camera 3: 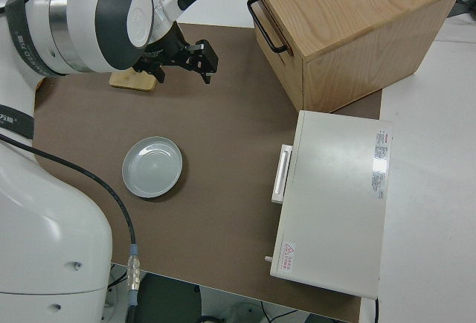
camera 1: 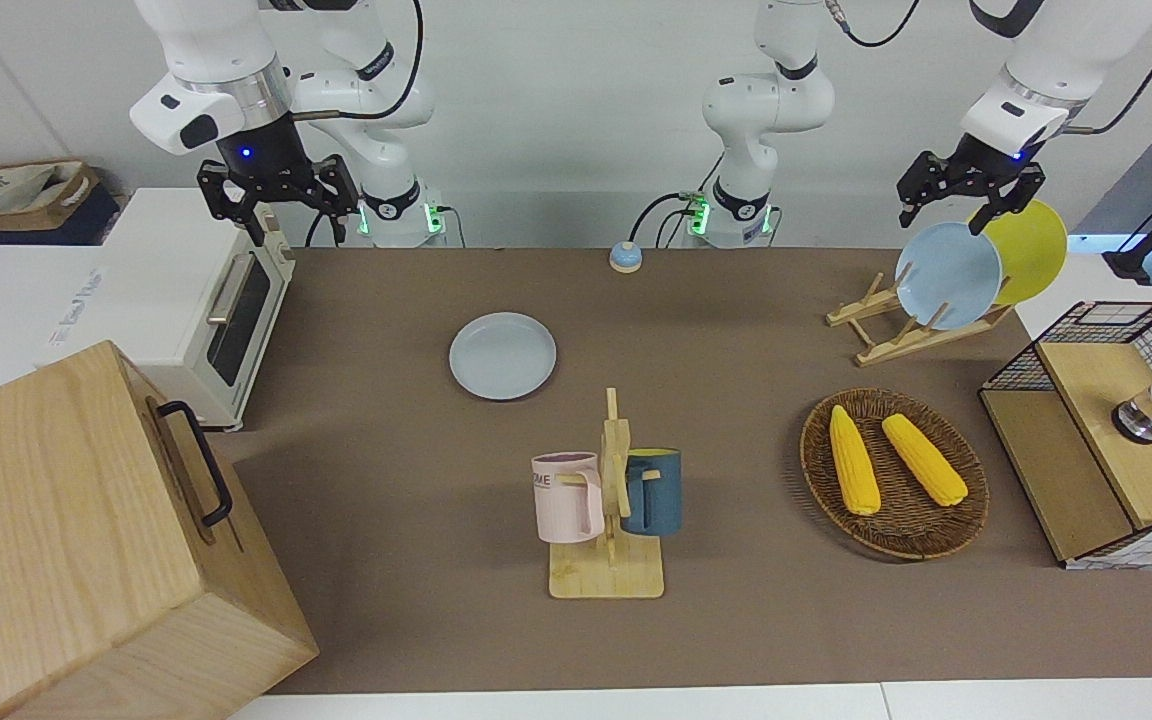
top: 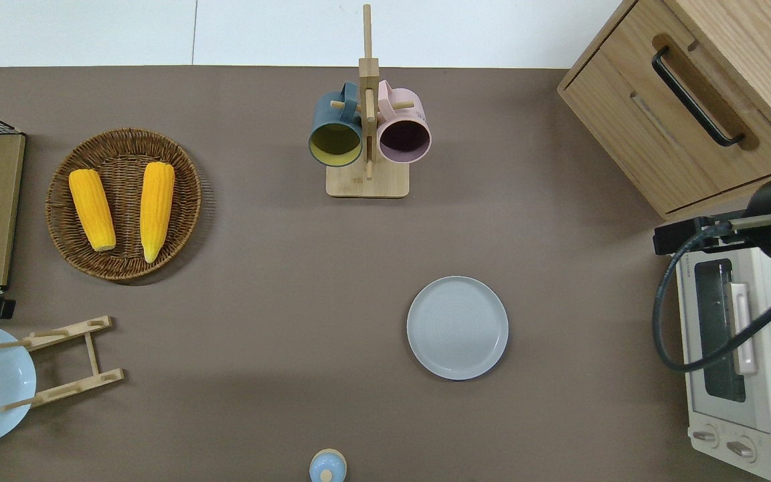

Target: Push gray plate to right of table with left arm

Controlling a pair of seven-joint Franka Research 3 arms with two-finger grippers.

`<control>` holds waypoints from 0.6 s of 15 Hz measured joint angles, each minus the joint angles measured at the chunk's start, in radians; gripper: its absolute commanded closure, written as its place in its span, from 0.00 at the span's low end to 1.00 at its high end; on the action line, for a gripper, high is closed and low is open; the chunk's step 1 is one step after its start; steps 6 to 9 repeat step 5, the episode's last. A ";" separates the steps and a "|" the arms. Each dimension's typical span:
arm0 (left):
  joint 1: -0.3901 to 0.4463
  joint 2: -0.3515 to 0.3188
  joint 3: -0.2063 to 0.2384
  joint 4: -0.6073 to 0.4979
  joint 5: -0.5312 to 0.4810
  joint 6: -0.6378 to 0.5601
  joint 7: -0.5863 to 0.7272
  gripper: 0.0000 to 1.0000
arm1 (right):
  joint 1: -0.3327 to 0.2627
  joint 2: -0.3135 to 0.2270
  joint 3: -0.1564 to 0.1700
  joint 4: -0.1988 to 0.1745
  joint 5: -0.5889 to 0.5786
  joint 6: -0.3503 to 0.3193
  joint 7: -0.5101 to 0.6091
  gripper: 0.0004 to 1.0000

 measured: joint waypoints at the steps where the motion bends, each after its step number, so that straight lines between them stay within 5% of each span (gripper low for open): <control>1: 0.000 0.000 0.000 0.000 0.000 0.000 0.000 0.00 | 0.000 0.000 0.000 0.000 0.000 0.000 0.000 0.02; 9: 0.001 0.000 0.000 0.000 0.000 -0.001 -0.041 0.00 | 0.000 0.000 0.000 0.000 0.000 0.000 0.000 0.02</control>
